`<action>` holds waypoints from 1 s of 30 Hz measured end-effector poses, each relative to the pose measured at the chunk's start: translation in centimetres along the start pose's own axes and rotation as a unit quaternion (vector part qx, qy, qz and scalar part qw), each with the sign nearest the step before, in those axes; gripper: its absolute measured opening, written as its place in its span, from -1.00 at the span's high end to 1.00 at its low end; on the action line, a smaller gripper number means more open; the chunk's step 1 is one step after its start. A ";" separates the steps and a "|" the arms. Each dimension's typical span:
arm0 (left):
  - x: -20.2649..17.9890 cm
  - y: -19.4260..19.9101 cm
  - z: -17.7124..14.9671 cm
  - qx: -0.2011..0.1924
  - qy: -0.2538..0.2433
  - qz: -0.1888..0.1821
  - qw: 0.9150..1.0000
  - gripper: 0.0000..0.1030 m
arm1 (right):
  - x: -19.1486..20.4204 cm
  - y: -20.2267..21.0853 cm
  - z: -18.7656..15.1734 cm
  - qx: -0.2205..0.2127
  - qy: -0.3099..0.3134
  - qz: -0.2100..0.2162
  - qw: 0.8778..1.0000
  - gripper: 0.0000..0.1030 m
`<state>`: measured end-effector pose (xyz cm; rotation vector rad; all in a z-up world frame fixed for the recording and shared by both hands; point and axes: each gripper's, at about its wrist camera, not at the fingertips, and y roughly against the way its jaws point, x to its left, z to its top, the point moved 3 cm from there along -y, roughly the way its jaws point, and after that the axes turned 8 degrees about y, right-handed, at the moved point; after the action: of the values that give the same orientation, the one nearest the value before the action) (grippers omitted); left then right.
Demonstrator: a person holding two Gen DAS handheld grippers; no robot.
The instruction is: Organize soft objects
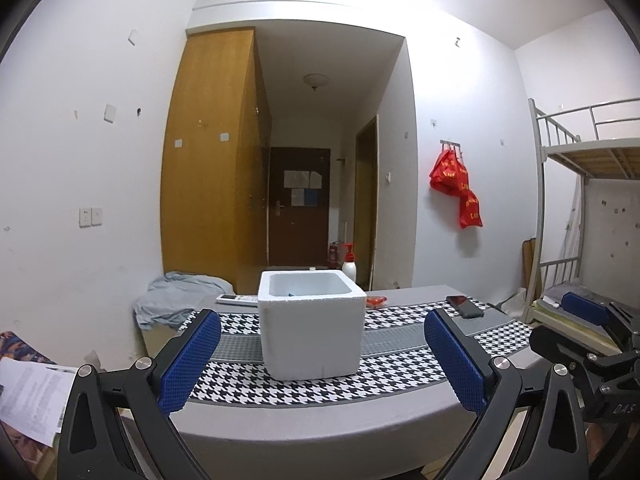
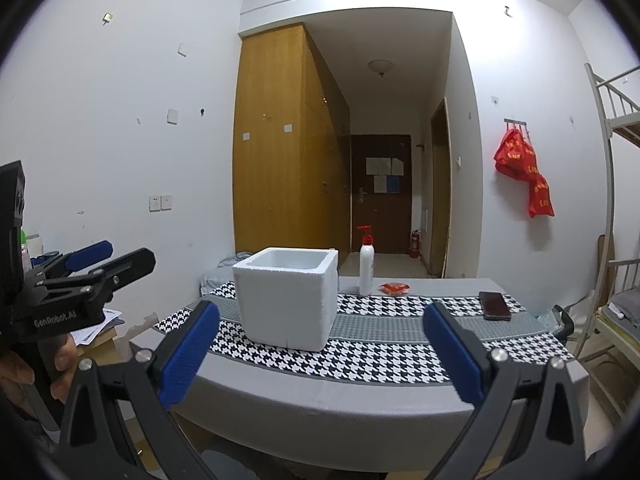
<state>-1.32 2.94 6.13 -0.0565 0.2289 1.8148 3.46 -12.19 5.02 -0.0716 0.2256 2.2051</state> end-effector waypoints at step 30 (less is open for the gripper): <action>0.1 0.0 -4.7 -0.004 -0.002 0.006 1.000 -0.98 | 0.3 -0.5 -3.9 0.021 -0.020 -0.006 1.000 -0.99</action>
<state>-1.76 2.10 1.48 -0.0563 0.2202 1.8285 3.58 -12.39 1.11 -0.0049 0.2472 2.1863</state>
